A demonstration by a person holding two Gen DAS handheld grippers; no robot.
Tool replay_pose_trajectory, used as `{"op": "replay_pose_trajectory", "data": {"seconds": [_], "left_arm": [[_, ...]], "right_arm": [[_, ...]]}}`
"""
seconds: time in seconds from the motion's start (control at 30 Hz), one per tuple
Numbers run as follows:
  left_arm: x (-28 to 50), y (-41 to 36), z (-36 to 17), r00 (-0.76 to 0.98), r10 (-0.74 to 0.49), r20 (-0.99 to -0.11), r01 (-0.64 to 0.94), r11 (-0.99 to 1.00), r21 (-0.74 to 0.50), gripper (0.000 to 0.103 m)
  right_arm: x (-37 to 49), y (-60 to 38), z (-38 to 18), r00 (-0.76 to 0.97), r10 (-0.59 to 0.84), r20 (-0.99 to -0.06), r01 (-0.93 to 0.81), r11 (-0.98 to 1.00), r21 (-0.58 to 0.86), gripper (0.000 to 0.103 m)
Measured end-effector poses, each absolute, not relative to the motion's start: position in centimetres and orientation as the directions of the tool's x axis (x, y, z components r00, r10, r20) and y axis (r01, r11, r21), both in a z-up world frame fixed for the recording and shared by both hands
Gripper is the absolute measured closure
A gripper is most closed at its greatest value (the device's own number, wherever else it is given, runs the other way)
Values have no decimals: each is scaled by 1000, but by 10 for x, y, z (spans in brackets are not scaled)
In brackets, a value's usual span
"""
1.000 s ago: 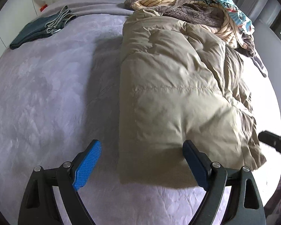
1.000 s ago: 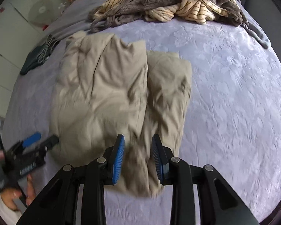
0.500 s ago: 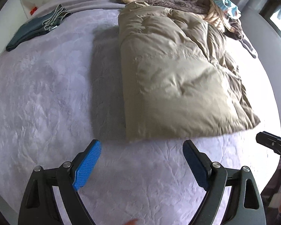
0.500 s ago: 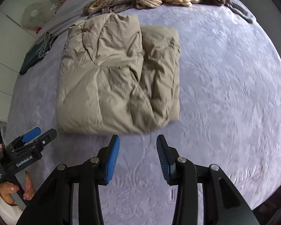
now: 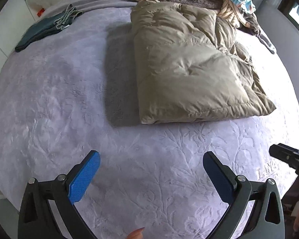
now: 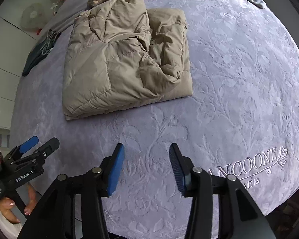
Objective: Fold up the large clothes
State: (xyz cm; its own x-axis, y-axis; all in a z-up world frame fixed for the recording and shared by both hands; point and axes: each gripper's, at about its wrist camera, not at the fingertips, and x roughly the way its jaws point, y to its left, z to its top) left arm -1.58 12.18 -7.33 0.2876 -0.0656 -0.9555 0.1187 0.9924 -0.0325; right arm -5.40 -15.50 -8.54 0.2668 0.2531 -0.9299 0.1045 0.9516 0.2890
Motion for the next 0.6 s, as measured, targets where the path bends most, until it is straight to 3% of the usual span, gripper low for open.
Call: {"op": "replay_pose_trajectory", "data": {"seconds": [0.13, 0.37, 0.6], "left_arm": [[-27, 117, -61, 315, -34, -948, 107, 994, -1, 0], [-43, 100, -35, 347, 6, -938, 37, 999, 20, 0], [-62, 84, 2, 389, -1, -921, -25, 1000, -11, 0]], "right_arm": [[-59, -159, -84, 249, 266, -931, 83, 952, 294, 42], [-69, -172, -69, 250, 293, -923, 11, 952, 305, 22], [-72, -176, -31, 316, 261, -912, -103, 965, 240, 17]]}}
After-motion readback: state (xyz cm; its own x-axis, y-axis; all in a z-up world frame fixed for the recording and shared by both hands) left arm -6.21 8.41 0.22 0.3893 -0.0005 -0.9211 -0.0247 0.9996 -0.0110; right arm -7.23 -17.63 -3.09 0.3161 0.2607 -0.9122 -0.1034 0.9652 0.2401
